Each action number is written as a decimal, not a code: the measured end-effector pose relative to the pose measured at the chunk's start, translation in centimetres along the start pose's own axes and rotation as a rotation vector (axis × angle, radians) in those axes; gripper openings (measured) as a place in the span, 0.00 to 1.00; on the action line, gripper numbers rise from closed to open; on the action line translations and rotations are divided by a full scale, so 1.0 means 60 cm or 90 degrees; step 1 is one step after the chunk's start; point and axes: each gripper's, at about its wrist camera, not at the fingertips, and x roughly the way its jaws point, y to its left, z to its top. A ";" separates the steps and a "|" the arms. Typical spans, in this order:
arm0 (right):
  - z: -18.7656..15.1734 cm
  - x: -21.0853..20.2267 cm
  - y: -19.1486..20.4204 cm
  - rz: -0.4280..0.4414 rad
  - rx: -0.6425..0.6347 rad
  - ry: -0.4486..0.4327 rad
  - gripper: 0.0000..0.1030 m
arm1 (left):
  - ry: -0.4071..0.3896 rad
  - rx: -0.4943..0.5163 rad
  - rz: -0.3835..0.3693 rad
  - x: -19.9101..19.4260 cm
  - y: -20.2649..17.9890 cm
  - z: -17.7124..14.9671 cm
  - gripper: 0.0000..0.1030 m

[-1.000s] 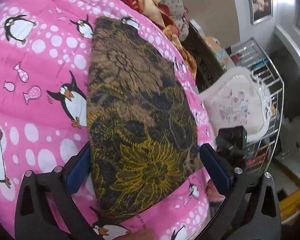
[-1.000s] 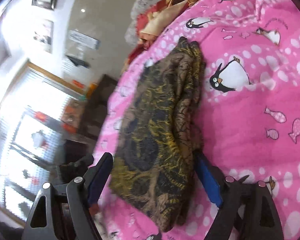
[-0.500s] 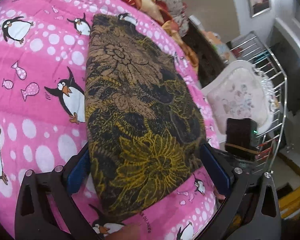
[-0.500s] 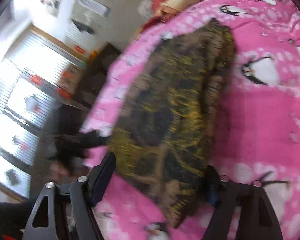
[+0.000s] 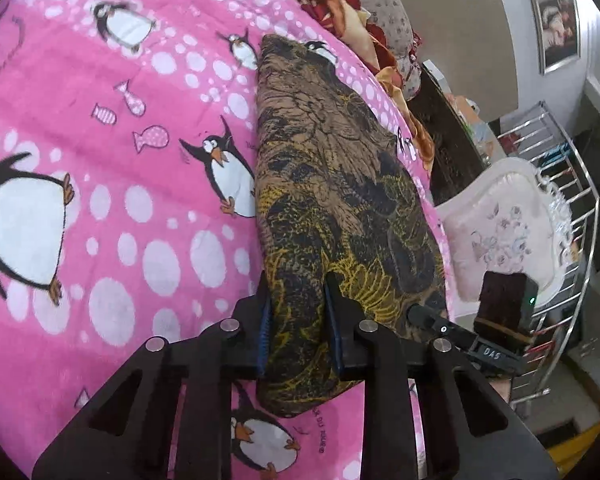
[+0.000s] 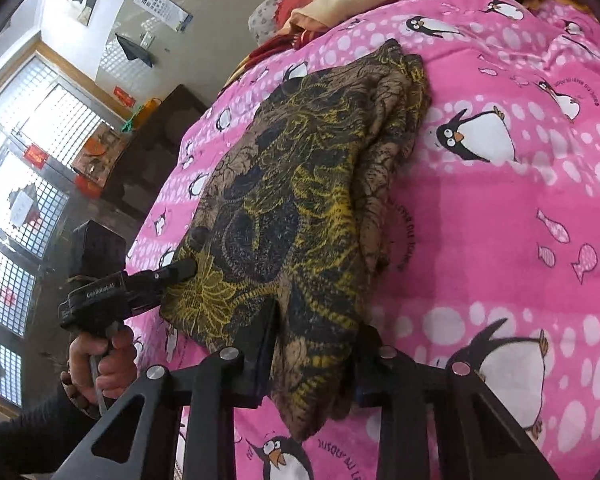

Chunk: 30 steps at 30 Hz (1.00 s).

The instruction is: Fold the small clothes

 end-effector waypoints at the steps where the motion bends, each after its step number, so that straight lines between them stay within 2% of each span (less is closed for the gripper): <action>1: -0.001 0.002 -0.001 -0.003 0.002 0.002 0.28 | -0.004 0.003 0.001 -0.001 -0.006 -0.001 0.17; 3: -0.001 0.002 -0.002 0.004 0.012 0.001 0.28 | -0.010 0.006 0.009 -0.002 -0.015 -0.002 0.16; 5: 0.000 -0.007 0.001 0.011 0.013 -0.018 0.21 | -0.017 0.012 0.012 -0.009 -0.022 -0.001 0.15; 6: -0.002 -0.016 -0.002 0.034 0.031 -0.026 0.15 | -0.019 0.017 0.011 -0.020 -0.025 -0.001 0.15; 8: -0.008 -0.036 0.004 0.045 0.030 -0.035 0.13 | -0.010 0.027 0.003 -0.031 -0.040 -0.005 0.15; 13: -0.046 -0.074 0.029 0.075 0.013 -0.001 0.13 | 0.042 0.042 -0.017 -0.068 -0.048 -0.036 0.15; 15: -0.069 -0.074 0.029 0.087 0.025 0.034 0.13 | 0.062 0.060 -0.003 -0.067 -0.046 -0.048 0.18; 19: -0.088 -0.076 0.006 0.050 0.073 0.069 0.17 | 0.076 0.040 0.044 -0.067 -0.020 -0.046 0.20; 21: -0.081 -0.103 -0.002 0.024 0.077 0.044 0.17 | 0.050 0.048 0.065 -0.082 -0.023 -0.034 0.20; 22: -0.071 -0.117 -0.003 0.002 0.072 0.022 0.17 | 0.030 0.066 0.087 -0.089 -0.034 -0.018 0.20; 26: -0.005 -0.146 0.016 -0.111 0.034 -0.083 0.18 | -0.013 0.109 0.105 -0.066 -0.088 0.048 0.21; 28: 0.036 -0.134 0.049 -0.148 0.017 -0.140 0.18 | -0.047 0.136 0.130 -0.029 -0.123 0.080 0.21; 30: 0.073 -0.105 0.091 -0.225 0.004 -0.191 0.18 | -0.065 0.123 0.153 0.010 -0.133 0.110 0.21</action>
